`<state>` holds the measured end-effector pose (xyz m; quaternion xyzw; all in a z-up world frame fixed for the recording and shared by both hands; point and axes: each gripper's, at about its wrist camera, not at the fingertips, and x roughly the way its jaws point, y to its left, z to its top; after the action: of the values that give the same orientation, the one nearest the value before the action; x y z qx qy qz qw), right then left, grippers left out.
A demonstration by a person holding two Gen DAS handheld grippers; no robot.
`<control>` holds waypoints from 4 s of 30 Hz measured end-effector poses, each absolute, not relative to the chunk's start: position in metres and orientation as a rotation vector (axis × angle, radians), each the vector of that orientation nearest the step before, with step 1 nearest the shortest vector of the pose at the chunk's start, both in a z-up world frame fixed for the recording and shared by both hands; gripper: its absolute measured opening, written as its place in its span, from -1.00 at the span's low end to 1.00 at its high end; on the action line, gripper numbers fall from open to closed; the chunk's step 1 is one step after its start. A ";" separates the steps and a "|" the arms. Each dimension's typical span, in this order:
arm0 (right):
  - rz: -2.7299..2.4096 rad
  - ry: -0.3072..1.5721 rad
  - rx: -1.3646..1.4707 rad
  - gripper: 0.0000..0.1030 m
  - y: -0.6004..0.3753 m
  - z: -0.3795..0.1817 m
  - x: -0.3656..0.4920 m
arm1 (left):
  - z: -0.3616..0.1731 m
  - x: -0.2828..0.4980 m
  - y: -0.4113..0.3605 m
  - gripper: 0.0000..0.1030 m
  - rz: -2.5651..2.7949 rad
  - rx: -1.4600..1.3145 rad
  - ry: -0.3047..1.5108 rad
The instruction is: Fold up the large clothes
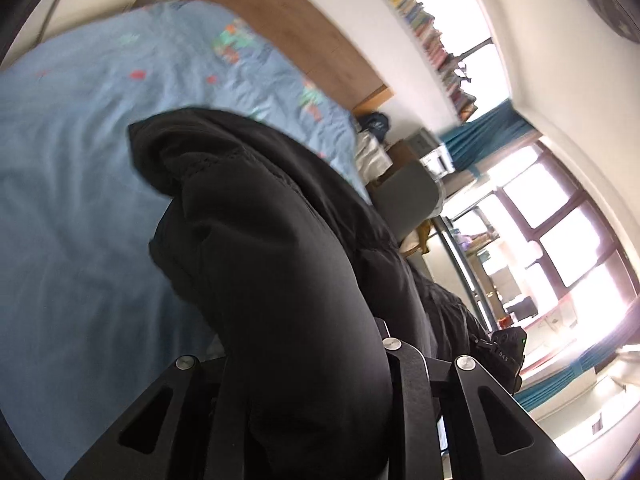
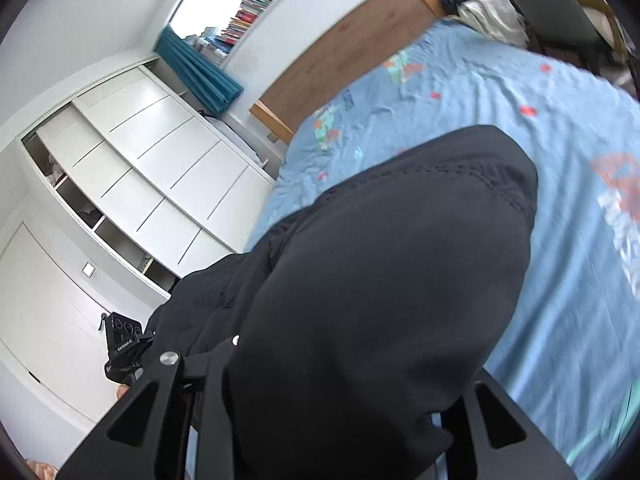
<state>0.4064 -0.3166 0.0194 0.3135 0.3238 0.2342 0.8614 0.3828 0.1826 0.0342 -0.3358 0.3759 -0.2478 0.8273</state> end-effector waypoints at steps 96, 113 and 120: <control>-0.050 0.651 0.086 0.88 -0.209 0.069 0.030 | 0.107 0.033 0.033 0.99 0.073 0.000 0.613; -0.059 0.668 0.088 0.88 -0.212 0.057 0.029 | 0.097 0.035 0.024 0.99 0.076 0.027 0.620; -0.059 0.683 0.084 0.88 -0.211 0.050 0.033 | 0.091 0.039 0.024 0.99 0.071 0.024 0.638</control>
<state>0.0331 -0.2114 0.0499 0.0411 0.3347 -0.0289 0.9410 0.0386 0.0239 0.0914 0.0118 0.3136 0.0348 0.9488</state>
